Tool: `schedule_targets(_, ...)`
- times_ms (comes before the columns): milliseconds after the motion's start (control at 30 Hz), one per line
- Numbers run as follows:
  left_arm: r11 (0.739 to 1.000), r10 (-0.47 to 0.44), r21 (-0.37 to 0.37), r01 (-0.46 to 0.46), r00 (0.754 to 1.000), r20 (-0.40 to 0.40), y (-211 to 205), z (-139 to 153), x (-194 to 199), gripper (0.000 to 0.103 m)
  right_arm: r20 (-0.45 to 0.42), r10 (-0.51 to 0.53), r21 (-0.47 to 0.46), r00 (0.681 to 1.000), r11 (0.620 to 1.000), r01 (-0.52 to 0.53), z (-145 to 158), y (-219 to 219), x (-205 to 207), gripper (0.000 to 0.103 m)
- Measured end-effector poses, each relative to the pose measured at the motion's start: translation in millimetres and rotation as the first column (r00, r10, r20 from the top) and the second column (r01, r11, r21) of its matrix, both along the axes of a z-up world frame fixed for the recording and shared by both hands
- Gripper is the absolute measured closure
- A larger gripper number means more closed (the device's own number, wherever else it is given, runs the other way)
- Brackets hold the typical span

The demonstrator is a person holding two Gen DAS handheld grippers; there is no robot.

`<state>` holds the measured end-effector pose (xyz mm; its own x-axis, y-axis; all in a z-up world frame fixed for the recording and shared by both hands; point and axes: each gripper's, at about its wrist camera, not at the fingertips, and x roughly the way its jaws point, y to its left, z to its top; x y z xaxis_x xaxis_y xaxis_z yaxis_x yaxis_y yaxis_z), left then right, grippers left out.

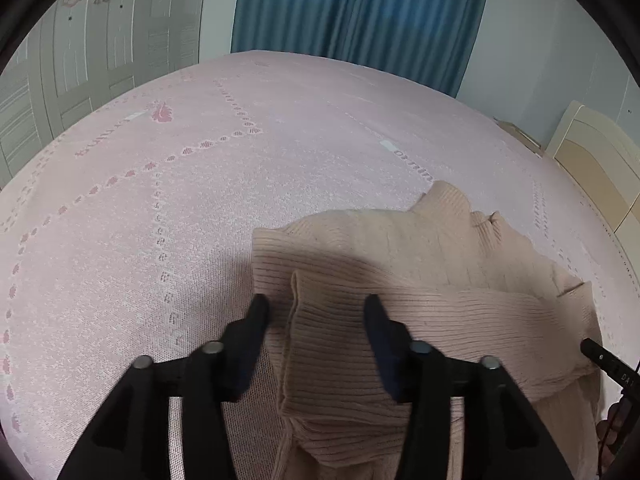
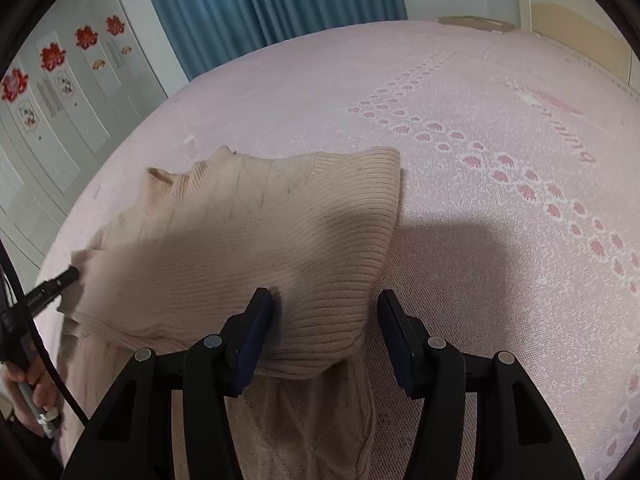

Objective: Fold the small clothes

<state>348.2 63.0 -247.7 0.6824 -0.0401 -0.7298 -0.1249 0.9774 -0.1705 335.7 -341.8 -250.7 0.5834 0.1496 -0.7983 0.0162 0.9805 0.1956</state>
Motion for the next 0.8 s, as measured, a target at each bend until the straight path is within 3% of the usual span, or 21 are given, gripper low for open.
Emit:
schedule_targets(233, 0.999, 0.021, -0.049, -0.021, 1.000, 0.001, 7, -1, -1, 0.052, 0.010, -0.009, 0.012, 1.000, 1.000, 0.009, 6, -3, -3, 0.049)
schedule_targets(433, 0.997, 0.033, -0.074, -0.034, 0.999, -0.003, 8, -2, 0, 0.052, 0.084, -0.032, -0.053, 0.996, 0.998, 0.037, 19, 0, -10, 0.049)
schedule_targets(667, 0.997, 0.034, -0.067, -0.032, 0.999, 0.019, 7, 2, -3, 0.052, 0.077, -0.022, -0.033, 0.997, 0.999, 0.025, 23, 0, -9, 0.062)
schedule_targets(800, 0.997, 0.033, -0.077, -0.032, 0.999, 0.011, 8, 2, -2, 0.052, 0.082, -0.011, -0.040, 0.997, 0.999, 0.014, 24, 2, -11, 0.063)
